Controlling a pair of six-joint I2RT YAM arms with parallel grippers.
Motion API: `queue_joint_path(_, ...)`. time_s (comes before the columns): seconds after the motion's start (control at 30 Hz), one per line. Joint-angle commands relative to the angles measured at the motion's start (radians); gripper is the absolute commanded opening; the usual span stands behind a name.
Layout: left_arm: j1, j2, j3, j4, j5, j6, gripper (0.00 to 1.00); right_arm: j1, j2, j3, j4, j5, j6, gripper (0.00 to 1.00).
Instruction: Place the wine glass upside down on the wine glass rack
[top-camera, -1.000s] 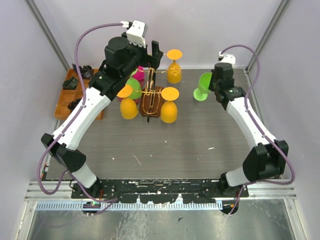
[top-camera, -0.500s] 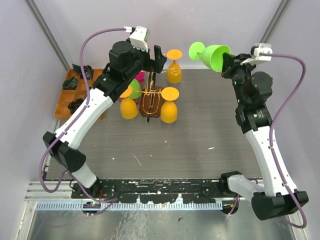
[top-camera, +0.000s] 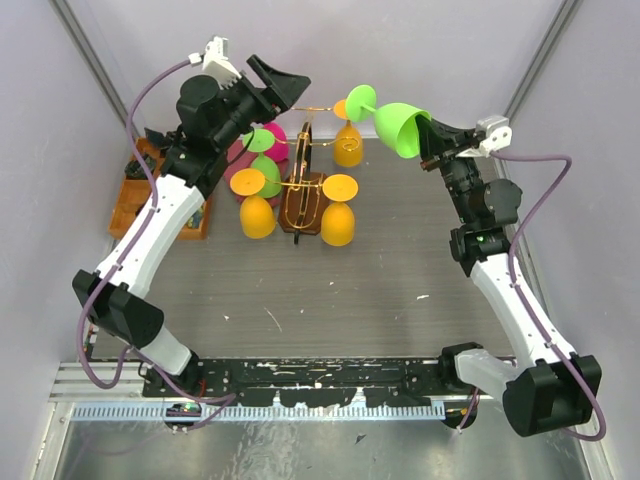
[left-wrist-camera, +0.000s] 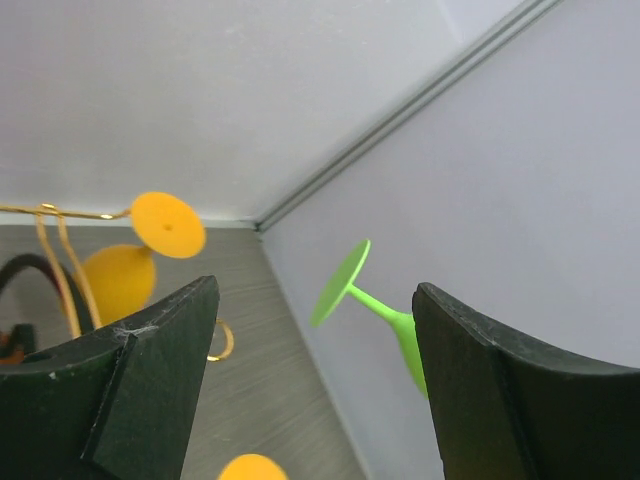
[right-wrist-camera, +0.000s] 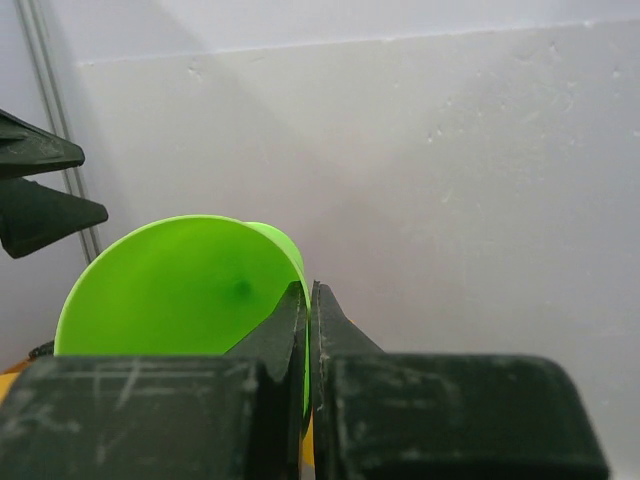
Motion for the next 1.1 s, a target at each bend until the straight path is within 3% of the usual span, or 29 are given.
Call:
queue_joint_path(0.0, -0.008, -0.043, -0.041, 0.11, 0.033, -0.235, 0.85, 0.02, 0.022, 0.024, 0.248, -0.029, -0.04, 0.01)
queue_joint_path(0.23, -0.008, -0.022, -0.083, 0.193, 0.076, -0.238, 0.83, 0.053, 0.076, 0.091, 0.234, -0.078, -0.044, 0.01)
queue_joint_path(0.63, -0.054, -0.004, -0.063, 0.195, 0.169, 0.225, 0.78, 0.113, 0.111, 0.158, 0.133, -0.089, -0.054, 0.01)
queue_joint_path(1.07, -0.06, 0.032, -0.024, 0.142, 0.202, 0.323, 0.34, 0.128, 0.112, 0.188, 0.097, -0.116, -0.066, 0.01)
